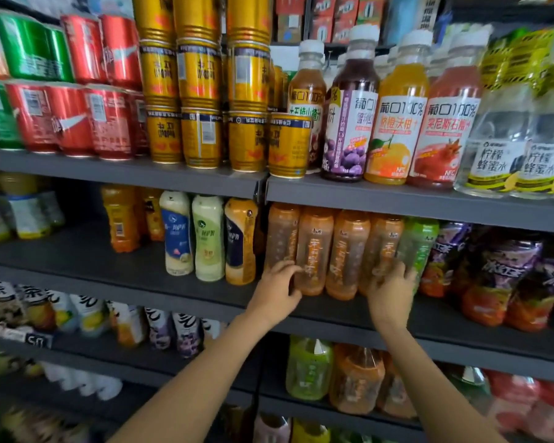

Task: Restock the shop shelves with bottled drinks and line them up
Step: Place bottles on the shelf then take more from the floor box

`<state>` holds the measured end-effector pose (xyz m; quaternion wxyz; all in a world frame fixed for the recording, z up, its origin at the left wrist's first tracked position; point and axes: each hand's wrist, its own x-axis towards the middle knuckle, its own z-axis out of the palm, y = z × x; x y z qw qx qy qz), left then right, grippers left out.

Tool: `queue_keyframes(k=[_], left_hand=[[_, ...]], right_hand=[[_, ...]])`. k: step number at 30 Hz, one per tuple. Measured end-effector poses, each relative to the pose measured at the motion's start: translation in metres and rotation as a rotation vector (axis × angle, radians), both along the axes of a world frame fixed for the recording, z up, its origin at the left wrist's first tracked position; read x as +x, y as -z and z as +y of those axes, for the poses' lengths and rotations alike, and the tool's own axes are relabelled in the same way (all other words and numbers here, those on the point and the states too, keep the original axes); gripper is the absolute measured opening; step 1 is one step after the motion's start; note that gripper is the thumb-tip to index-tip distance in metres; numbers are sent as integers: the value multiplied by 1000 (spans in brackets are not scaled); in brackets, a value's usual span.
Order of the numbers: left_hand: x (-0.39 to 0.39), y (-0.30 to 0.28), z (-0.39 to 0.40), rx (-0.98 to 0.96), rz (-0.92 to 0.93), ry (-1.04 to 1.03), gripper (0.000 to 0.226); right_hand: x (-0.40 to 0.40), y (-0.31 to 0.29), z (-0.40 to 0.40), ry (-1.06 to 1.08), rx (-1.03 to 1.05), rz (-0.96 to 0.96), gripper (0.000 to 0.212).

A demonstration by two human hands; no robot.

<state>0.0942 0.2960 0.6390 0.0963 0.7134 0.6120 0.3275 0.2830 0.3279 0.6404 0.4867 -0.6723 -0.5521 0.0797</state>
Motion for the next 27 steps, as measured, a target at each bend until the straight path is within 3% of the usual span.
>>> queue_keyframes(k=[3,10,16,20,24,27], left_hand=[[-13,11,-15,172,-101,-121,33],[-113,64,-91,239,-246,-334,24],[-270,117,-210,52,-370,-728,19],[-390,163,-313,-137,-488,-881,25],[-481,211,-436,-445,-585,-1055,35],[-531,241,-518,-588,-626,-1207,37]], right_hand=[[-36,-2,-27,-124,235,-90,35],[-171,2,-82,-614,286,-289,25],[-334,49,-148,-997,20,-559,25],[-464,96,-218,-1276,-299,-717,34],[-567,151,-298,-1532,-612,-854,30],[-617,192,-343,-1607,-682,-927,11]])
